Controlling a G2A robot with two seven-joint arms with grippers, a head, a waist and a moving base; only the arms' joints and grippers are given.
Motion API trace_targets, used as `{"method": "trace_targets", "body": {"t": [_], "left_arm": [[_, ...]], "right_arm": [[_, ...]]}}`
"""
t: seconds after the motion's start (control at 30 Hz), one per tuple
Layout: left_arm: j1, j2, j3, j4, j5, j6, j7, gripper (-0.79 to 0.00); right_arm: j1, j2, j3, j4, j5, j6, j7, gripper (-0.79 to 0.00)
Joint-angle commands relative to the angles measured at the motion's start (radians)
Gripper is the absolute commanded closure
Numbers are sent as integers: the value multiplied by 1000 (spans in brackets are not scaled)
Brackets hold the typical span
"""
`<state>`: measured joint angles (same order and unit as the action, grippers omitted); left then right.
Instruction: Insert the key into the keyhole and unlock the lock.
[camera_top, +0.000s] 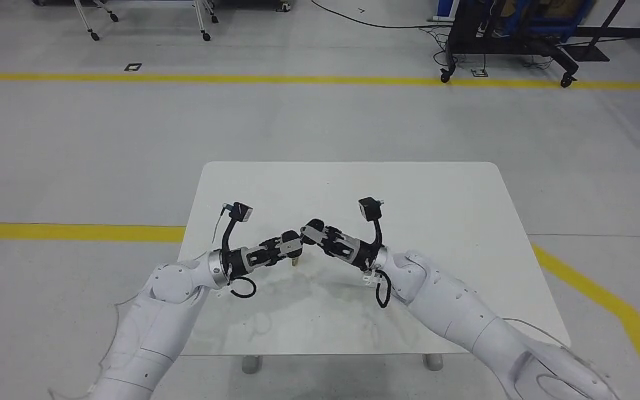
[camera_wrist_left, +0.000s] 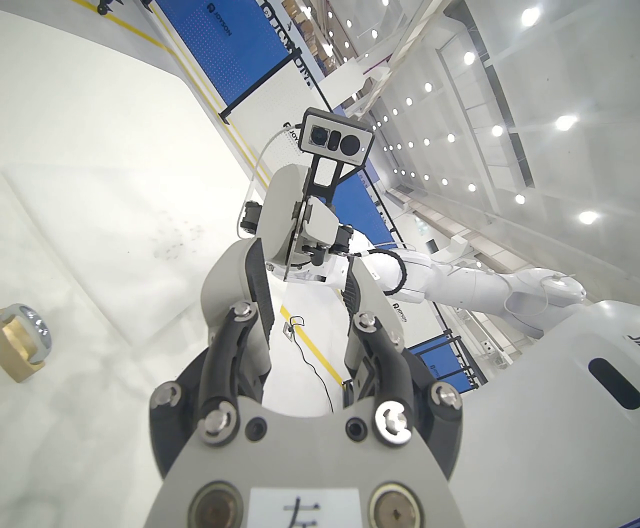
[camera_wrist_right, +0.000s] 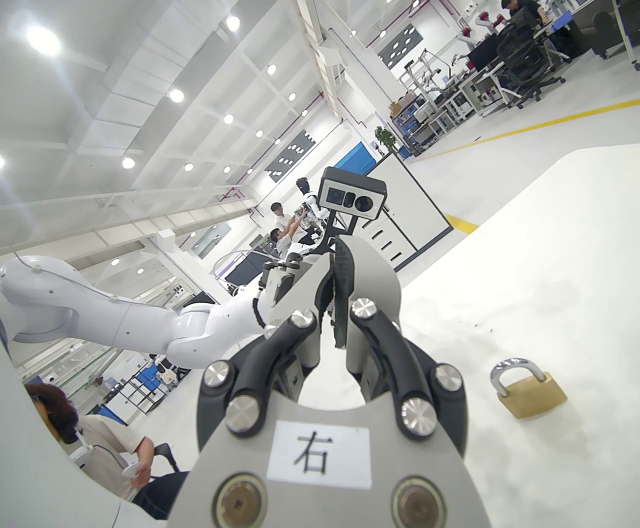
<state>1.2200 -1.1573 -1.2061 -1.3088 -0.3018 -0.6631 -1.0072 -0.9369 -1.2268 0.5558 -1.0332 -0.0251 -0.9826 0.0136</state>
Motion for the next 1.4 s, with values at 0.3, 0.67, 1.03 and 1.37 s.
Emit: {"method": "trace_targets", "body": {"t": [0.3, 0.67, 1.03, 1.37], "left_arm": [[-1, 4, 10, -2, 13, 16, 28, 0], [-10, 9, 12, 10, -18, 23, 25, 0], [-26, 18, -7, 29, -103, 42, -33, 0], [-51, 28, 0, 31, -16, 31, -84, 0]], "right_arm": [[-17, -13, 40, 5, 10, -5, 55, 0], [-36, -21, 81, 4, 6, -15, 83, -785], [-36, -21, 81, 4, 6, -15, 83, -785], [-16, 28, 194, -72, -307, 69, 145, -785]]}}
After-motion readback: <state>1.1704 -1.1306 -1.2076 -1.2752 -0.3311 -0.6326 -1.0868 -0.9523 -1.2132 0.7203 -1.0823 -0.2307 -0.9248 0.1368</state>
